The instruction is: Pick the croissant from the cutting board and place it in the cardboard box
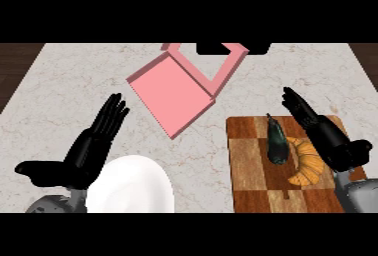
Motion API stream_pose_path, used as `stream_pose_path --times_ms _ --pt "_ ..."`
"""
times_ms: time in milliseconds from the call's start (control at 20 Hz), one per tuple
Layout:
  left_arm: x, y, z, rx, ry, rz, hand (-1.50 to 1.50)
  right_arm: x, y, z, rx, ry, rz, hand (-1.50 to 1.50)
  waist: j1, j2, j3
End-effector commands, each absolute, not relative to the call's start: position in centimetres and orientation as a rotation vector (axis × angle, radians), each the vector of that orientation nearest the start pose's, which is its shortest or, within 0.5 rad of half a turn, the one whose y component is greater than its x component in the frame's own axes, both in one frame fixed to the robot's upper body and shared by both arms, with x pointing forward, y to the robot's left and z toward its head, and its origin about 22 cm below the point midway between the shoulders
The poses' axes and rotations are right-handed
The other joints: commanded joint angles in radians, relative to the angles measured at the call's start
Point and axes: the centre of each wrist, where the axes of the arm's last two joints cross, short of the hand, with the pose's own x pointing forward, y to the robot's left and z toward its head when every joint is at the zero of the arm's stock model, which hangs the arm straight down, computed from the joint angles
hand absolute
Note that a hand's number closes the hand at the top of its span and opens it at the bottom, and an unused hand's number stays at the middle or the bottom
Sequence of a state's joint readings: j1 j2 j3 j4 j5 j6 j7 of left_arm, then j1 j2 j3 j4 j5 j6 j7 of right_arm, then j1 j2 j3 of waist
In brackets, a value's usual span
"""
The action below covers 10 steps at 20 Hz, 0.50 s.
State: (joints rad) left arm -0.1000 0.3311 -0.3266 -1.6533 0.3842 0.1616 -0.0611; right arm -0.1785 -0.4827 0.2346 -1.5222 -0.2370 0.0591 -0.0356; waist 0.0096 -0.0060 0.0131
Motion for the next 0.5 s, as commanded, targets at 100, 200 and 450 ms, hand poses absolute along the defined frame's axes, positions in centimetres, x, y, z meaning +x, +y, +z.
stream_pose_path --times_ms 100,200,450 --pt "26.4 24.5 5.9 -0.001 -1.733 -0.278 0.0 27.0 -33.3 12.0 -0.14 -1.848 0.366 -1.5 -0.056 -0.008 -0.013" --pt "26.8 27.2 6.6 0.13 -1.759 -0.393 0.0 27.6 -35.7 17.0 -0.29 -1.998 0.284 -1.5 -0.073 -0.015 -0.013" --pt "27.1 27.5 6.1 0.134 -1.72 -0.487 0.0 22.5 -43.3 15.8 -0.608 -1.808 0.439 -1.5 -0.075 -0.002 -0.012"
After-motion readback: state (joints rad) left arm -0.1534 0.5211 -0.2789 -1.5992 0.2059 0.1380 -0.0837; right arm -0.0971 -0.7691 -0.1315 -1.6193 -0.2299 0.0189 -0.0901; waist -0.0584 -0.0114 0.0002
